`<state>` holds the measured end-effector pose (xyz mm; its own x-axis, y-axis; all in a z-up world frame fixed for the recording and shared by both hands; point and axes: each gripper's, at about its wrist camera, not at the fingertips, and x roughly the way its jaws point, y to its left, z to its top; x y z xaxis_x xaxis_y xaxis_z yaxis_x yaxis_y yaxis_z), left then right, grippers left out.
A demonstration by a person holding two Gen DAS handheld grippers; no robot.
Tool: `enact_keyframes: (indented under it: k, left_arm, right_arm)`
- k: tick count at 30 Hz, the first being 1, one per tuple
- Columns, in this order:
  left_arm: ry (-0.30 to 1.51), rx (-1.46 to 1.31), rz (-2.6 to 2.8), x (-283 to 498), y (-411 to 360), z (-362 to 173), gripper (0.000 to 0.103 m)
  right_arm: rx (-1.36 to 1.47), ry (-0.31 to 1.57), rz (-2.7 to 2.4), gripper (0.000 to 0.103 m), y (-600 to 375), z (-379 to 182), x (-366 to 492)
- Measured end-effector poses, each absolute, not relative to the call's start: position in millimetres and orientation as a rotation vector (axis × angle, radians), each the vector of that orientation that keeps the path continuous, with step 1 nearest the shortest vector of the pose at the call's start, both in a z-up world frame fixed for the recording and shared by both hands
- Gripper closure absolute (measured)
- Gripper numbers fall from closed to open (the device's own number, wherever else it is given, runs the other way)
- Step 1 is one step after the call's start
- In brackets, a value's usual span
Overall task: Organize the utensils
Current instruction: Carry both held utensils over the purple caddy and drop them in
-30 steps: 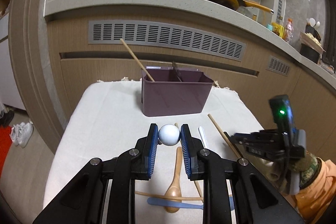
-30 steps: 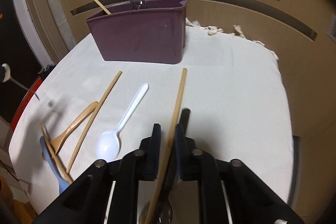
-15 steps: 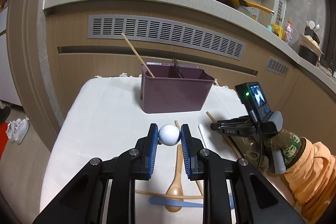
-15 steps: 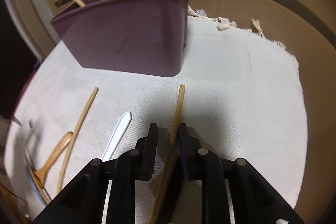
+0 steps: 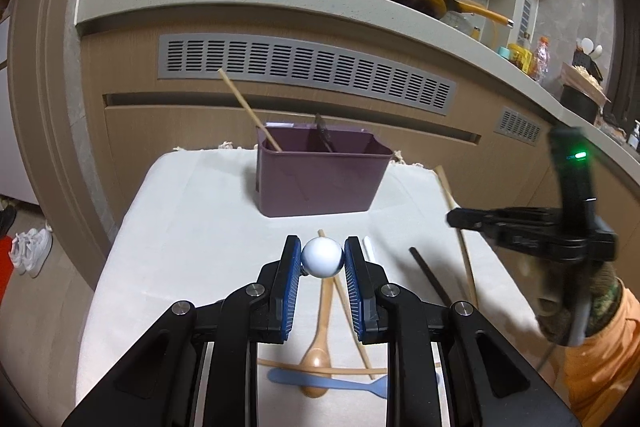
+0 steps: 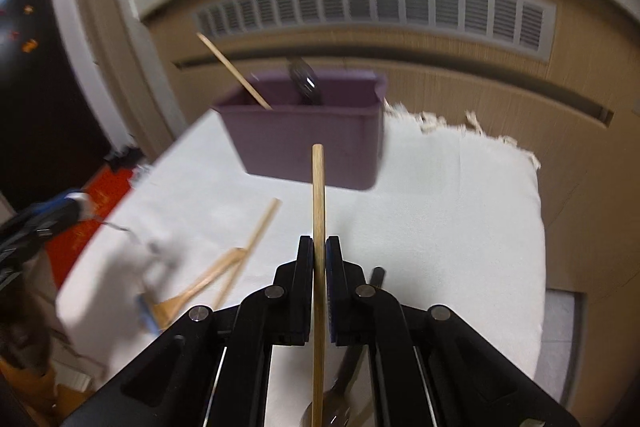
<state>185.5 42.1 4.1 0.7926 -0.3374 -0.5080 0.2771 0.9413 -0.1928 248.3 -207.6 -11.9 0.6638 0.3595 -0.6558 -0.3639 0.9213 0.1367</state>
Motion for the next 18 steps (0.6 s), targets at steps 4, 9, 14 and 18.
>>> enact_keyframes:
  k: [4,9,14,18]
  left_arm:
    - [0.549,-0.107,-0.356,177.4,35.4,18.4,0.08]
    - [0.512,-0.163,-0.434,175.3,32.9,55.6,0.08]
    - [0.378,-0.178,-0.509,194.2,26.3,126.1,0.08]
    - [0.304,-0.188,-0.523,230.3,19.4,167.5,0.08]
  right_arm:
    - [0.014,0.661,0.454,0.097,-209.5,15.1,228.3]
    - [0.041,0.526,0.491,0.097,-212.2,63.3,211.1]
    - [-0.013,0.323,0.477,0.097,-200.7,140.9,215.7]
    - [-0.057,0.232,0.424,0.097,-190.1,186.8,239.5]
